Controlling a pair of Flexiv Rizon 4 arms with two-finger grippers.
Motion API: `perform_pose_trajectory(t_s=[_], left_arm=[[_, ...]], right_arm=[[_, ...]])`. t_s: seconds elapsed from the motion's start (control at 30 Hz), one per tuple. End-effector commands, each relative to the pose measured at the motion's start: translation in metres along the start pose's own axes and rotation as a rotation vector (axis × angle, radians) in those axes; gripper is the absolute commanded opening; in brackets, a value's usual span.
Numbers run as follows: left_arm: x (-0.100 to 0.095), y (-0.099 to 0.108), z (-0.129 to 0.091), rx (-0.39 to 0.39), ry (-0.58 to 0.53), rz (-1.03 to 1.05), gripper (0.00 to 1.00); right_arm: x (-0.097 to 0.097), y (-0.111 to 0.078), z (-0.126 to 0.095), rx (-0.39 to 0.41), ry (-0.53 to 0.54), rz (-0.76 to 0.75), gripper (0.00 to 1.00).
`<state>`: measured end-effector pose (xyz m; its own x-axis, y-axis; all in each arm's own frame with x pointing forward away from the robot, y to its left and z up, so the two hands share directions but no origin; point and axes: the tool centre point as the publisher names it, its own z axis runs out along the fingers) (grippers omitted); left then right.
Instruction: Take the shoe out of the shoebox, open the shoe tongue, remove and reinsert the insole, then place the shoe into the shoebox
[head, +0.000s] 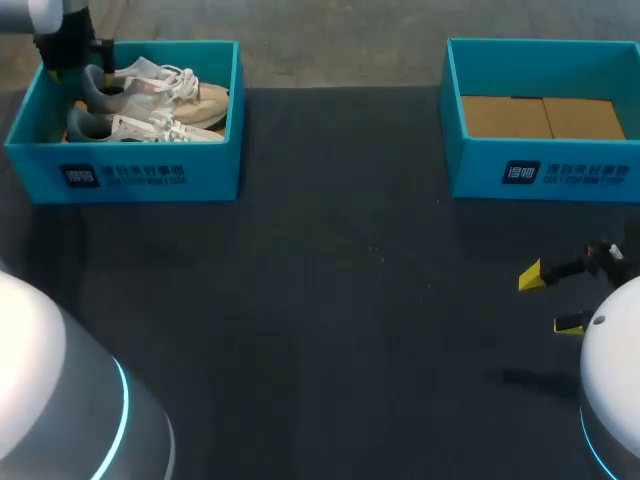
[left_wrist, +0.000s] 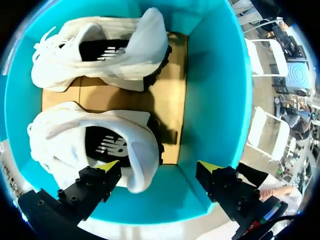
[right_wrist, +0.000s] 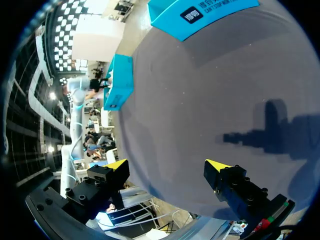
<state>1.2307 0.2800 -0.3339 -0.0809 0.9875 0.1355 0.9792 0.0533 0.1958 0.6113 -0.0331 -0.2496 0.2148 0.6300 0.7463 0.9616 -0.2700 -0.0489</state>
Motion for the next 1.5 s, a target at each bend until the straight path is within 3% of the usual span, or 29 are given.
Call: perform_pose_trajectory(t_s=[0.03,0.57,0.73,0.97,1.5], left_arm=[[0.005,-0.015,-0.024,-0.031,-0.026,-0.002,1.00],[0.005,-0.043,-0.087,-0.077,-0.109,-0.028,1.00],[0.005,-0.048,-0.092,-0.079,-0.115,-0.032,1.00],[0.009,-0.070,-0.110,-0.079,-0.148,-0.037,1.00],[0.001,-0.111,-0.113,-0.020,-0.203,0.009,1.00]], right_arm=[[0.000,-0.002,0.000,-0.002,-0.003,0.001,1.00],[0.000,-0.002,0.000,-0.002,-0.003,0.001,1.00],[0.000,-0.002,0.000,-0.002,-0.003,0.001,1.00],[0.000,-0.002,0.000,-0.002,-0.003,0.001,1.00],[0.000,-0.002,0.000,-0.002,-0.003,0.001,1.00]])
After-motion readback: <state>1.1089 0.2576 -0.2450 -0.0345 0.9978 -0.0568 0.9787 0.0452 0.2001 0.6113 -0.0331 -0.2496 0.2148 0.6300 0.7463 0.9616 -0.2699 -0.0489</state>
